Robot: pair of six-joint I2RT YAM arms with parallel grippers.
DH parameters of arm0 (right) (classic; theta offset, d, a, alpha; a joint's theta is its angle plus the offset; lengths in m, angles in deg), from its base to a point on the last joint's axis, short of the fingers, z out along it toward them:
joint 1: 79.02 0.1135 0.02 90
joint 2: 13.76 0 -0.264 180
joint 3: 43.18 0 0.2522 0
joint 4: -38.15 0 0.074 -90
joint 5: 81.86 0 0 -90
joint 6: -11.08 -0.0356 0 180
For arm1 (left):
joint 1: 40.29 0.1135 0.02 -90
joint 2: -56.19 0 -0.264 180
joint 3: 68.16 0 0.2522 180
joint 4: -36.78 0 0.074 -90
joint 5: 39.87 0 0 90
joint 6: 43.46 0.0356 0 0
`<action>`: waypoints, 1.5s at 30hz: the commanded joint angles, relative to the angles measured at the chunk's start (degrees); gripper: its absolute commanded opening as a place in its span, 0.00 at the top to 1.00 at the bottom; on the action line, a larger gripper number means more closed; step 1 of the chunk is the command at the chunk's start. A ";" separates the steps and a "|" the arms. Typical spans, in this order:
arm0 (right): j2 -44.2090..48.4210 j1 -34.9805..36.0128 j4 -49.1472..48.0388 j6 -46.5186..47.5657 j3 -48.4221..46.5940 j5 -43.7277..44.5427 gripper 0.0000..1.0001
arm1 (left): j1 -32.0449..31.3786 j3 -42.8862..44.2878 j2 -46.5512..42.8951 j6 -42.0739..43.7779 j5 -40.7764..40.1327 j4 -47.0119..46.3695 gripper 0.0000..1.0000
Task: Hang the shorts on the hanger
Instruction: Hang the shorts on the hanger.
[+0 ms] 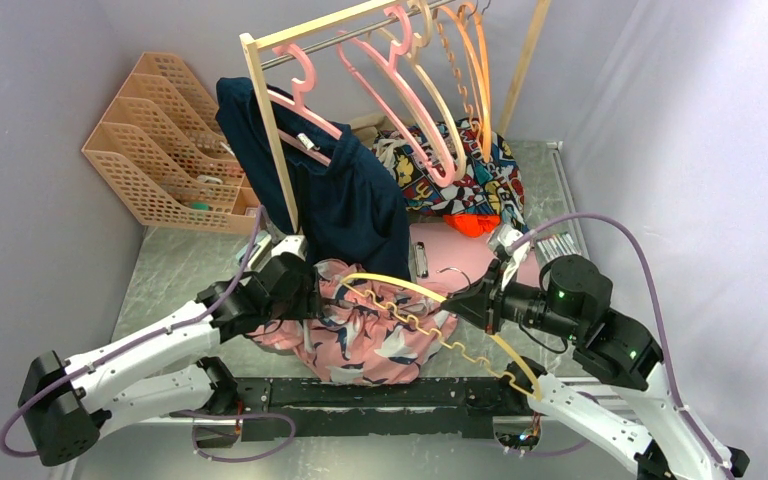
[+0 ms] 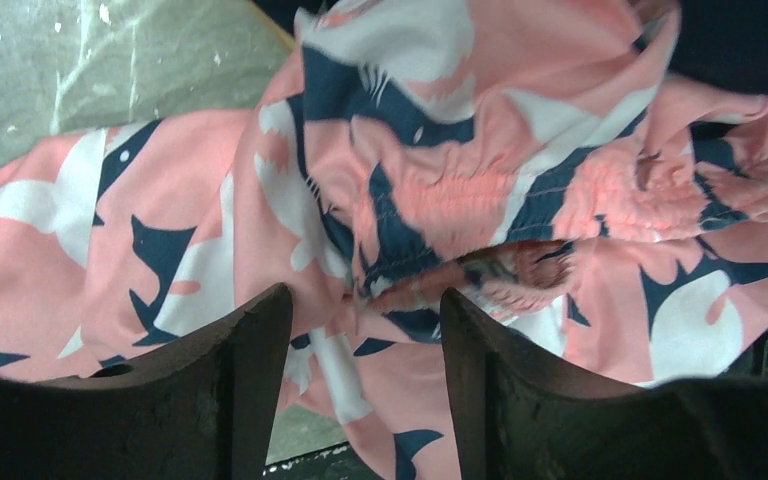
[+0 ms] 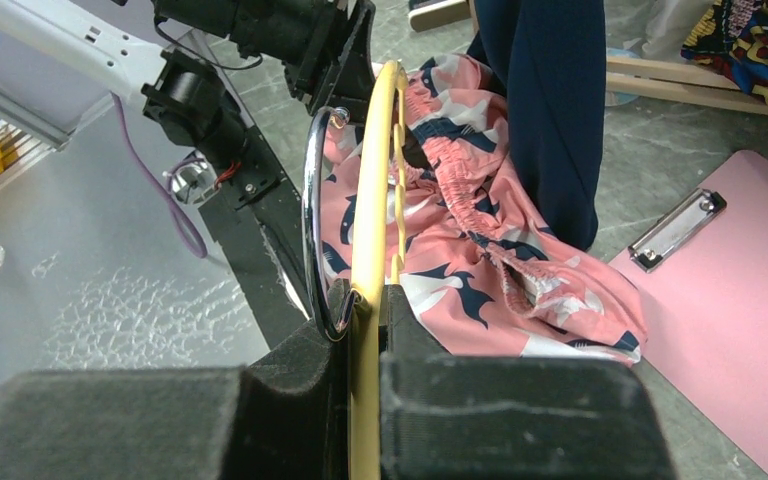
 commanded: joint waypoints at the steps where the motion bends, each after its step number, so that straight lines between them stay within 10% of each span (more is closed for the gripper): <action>1: 1.61 0.39 -2.14 -1.17 -0.20 -0.29 1.00 | 0.25 0.90 -1.28 1.76 -1.79 -5.82 0.38; 45: 2.15 0.34 -5.46 -2.56 2.40 -2.92 1.00 | 0.25 1.18 4.67 4.32 -7.08 -5.29 0.46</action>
